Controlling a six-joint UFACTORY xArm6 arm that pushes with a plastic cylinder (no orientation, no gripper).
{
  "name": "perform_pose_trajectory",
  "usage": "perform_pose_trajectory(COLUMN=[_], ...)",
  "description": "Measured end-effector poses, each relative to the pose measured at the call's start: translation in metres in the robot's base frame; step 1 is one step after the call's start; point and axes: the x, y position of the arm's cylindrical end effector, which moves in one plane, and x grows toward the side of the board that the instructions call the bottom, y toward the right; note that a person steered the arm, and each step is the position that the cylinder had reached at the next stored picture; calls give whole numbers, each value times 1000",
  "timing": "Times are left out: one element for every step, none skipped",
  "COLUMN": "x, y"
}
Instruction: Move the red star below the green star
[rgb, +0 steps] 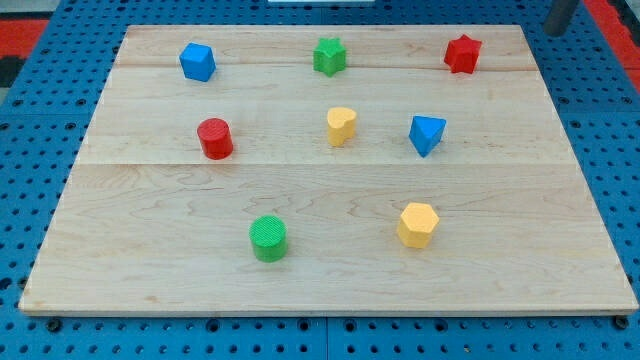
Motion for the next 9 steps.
perform_pose_trajectory(x=[0, 0, 0, 0, 0, 2, 5, 29, 52], y=[0, 0, 0, 0, 0, 0, 0, -3, -55])
